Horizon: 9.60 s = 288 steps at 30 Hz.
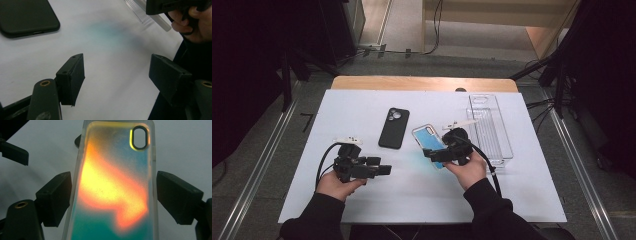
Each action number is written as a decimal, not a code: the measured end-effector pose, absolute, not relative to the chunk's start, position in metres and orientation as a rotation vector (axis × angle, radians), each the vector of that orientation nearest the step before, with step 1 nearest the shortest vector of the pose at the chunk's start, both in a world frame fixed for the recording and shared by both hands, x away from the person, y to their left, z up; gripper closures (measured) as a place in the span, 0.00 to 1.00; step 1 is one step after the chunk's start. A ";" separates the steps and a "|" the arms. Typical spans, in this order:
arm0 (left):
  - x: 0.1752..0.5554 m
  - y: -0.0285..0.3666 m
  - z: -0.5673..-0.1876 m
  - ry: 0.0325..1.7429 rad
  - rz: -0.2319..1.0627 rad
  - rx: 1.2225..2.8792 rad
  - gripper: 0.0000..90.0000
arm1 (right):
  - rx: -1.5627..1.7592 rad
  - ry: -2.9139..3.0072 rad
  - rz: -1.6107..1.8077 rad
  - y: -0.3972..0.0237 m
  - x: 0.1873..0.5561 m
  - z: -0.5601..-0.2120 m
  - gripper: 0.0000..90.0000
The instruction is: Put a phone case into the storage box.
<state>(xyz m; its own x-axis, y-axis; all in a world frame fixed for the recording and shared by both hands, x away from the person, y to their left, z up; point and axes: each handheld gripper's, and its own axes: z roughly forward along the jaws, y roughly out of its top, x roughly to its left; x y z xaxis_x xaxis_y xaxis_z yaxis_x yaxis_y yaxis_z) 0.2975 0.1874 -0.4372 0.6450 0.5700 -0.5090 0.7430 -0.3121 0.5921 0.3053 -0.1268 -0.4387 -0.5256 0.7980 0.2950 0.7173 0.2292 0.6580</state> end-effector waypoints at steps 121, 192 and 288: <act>0.342 0.130 -0.399 1.119 0.014 1.791 0.90 | 1.183 2.412 1.479 -0.088 0.284 -0.452 0.00; 0.306 0.096 -0.411 0.812 0.198 1.807 0.90 | 1.272 2.295 1.427 -0.101 0.285 -0.433 0.00; 0.282 0.180 -0.456 0.741 -0.100 2.205 0.34 | 1.247 2.356 1.423 -0.142 0.299 -0.418 0.17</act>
<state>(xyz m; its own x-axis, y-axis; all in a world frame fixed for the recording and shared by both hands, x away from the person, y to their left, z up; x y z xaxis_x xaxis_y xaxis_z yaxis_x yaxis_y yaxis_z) 0.2822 0.1801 -0.4560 0.8258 0.4777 -0.2997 0.5399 -0.5164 0.6647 0.2991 -0.1416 -0.4184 -0.6537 0.6973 0.2941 0.5849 0.2189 0.7810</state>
